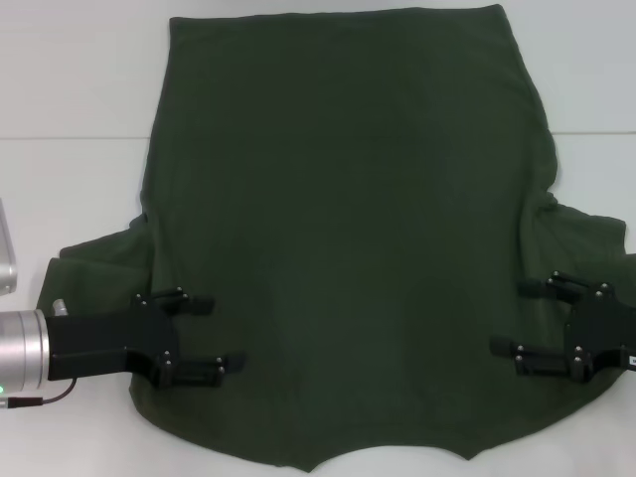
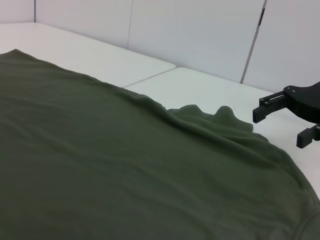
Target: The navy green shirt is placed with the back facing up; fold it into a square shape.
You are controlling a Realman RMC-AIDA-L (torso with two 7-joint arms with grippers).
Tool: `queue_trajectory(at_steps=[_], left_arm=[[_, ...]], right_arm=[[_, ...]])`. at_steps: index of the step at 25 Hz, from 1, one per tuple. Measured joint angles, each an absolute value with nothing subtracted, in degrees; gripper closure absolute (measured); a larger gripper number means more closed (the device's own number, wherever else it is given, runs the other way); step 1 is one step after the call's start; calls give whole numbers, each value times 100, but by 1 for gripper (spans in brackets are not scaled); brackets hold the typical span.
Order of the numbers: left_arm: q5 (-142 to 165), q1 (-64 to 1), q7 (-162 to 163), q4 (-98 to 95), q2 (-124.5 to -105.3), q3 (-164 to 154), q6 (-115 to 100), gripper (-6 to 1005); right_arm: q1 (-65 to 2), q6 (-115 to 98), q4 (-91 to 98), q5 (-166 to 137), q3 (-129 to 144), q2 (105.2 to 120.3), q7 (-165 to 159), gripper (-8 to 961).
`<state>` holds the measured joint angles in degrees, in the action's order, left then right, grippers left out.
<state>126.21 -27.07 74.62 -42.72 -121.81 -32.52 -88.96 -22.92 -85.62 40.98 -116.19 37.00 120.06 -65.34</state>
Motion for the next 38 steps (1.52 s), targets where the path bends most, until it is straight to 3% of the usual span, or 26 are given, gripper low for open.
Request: queue_trajectory(at_steps=[13, 20, 25, 38], left_arm=[[12595, -2720, 8245, -4277, -12143, -2931, -8814, 65], [12821, -2906, 10602, -4383, -11655, -1972, -9314, 65], [13679, -3084, 12174, -4635, -11476, -1629, -8821, 66], [14163, -3154, 12622, -4443, -11451, -1666, -7299, 67]], right_arm=[[-2306, -8560, 4095, -11619, 3698, 12006, -6560, 38], [-2318, -8552, 4095, -11620, 3697, 11997, -6578, 38], [-2340, -8539, 4090, -11636, 3700, 11997, -6573, 37], [-2350, -8526, 4021, -11655, 3727, 11997, -6542, 38]])
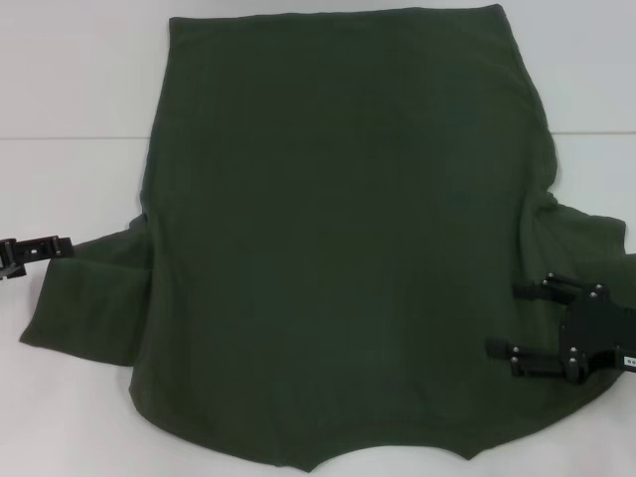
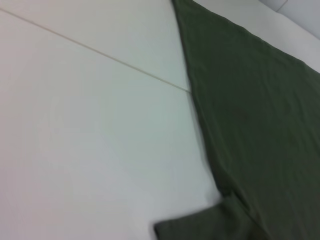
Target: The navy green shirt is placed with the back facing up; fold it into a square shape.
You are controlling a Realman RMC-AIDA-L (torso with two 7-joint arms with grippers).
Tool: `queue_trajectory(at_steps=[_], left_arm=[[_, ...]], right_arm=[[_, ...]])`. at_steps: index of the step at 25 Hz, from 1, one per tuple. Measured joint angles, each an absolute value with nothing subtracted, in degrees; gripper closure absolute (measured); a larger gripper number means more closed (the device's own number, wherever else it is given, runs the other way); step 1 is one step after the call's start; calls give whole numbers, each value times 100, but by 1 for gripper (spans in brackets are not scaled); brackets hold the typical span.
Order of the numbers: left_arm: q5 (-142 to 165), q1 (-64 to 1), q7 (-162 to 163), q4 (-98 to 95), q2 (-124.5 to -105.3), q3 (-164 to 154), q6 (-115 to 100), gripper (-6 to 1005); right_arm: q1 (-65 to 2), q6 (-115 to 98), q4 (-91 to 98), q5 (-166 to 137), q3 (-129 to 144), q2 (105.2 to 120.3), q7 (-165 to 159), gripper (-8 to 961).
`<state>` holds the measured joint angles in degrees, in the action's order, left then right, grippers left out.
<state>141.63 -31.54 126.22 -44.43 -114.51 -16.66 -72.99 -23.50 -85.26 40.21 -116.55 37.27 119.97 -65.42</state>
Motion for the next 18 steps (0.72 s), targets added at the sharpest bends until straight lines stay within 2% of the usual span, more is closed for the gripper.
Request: queue_trajectory(at_steps=[18], left_arm=[[14185, -3192, 12358, -4060, -11465, -1751, -6949, 68]], right_arm=[[-2311, -8525, 4017, -11664, 3726, 11989, -6538, 38]])
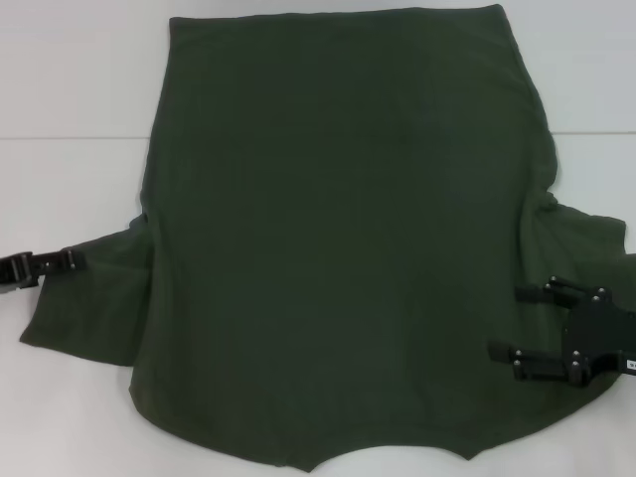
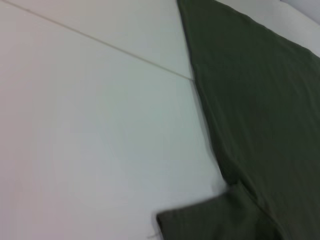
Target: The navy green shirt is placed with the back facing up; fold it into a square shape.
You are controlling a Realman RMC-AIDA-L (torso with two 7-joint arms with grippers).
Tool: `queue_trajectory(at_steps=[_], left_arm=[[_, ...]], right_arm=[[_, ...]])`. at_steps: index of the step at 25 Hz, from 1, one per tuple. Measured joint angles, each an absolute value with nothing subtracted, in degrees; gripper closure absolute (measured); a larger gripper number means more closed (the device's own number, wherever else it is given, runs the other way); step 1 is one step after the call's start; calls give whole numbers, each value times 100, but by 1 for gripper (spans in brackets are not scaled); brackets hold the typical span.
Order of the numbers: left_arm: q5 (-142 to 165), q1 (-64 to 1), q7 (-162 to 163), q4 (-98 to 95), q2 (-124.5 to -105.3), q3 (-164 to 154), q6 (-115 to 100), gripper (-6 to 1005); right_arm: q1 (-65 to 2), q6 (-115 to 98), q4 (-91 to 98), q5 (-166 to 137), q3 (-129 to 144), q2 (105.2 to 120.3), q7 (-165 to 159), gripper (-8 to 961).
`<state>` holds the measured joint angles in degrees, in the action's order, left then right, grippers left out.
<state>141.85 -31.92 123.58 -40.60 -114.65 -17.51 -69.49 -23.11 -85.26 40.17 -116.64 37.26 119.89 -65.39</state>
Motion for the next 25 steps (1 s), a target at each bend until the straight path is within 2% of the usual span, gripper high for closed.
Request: queue_trajectory(at_steps=[25], left_arm=[[14554, -3333, 12406, -4066, -11439, -2022, -7537, 70]], right_arm=[[-2305, -8526, 4070, -11663, 3726, 11988, -6575, 38]])
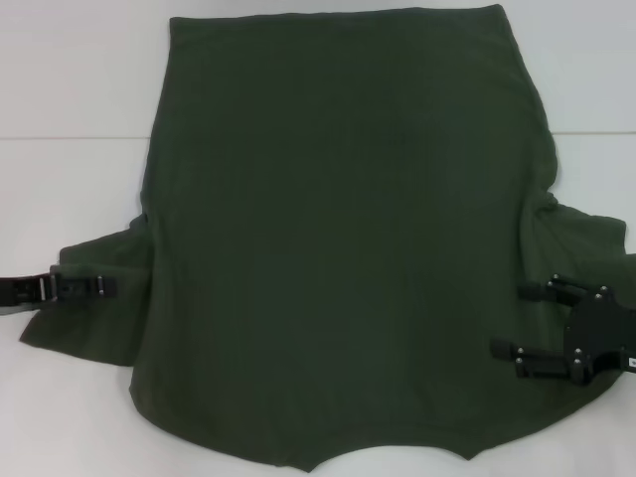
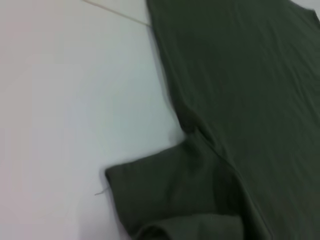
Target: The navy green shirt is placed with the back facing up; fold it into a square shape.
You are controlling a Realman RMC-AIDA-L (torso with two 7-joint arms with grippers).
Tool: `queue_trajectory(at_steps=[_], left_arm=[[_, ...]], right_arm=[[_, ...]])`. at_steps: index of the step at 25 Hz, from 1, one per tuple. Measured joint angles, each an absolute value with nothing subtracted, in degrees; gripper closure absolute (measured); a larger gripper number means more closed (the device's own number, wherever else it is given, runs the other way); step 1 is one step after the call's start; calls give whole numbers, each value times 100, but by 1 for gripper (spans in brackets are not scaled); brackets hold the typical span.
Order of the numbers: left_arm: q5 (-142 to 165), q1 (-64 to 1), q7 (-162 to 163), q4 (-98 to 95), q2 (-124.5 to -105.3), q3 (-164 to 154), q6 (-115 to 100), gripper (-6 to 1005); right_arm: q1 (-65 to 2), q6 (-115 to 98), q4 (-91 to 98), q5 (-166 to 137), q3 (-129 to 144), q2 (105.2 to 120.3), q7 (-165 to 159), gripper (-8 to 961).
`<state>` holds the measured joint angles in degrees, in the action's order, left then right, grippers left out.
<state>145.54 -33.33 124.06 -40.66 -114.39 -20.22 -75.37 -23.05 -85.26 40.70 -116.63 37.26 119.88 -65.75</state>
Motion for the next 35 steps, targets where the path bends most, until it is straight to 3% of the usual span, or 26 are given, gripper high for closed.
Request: queue_trajectory(at_steps=[3, 14, 20, 23, 28, 35], left_arm=[[14679, -3367, 12505, -4087, -11436, -2181, -7527, 70], [14730, -3362, 12541, -4115, -11460, -2230, -7272, 263], [14726, -3357, 12483, -4115, -11450, -2200, -7260, 511], [14723, -3359, 12348, -4108, -11445, -2197, -7272, 750], [14721, -3386, 12292, -4098, -11437, -2201, -7311, 972], [14767, -3363, 12287, -4183, -11434, -2188, -7284, 976]], right_arm=[[-2310, -8526, 4077, -11662, 3726, 11988, -6576, 38], [-2341, -8528, 4073, -11663, 3726, 11988, -6589, 37], [-2354, -8525, 4057, -11663, 3726, 11988, -6592, 37], [-2358, -8525, 4055, -11662, 3726, 11988, -6592, 37], [-2376, -8525, 4046, -11662, 3726, 11997, -6592, 38], [-2374, -8525, 4045, -11663, 3726, 11988, -6586, 38]])
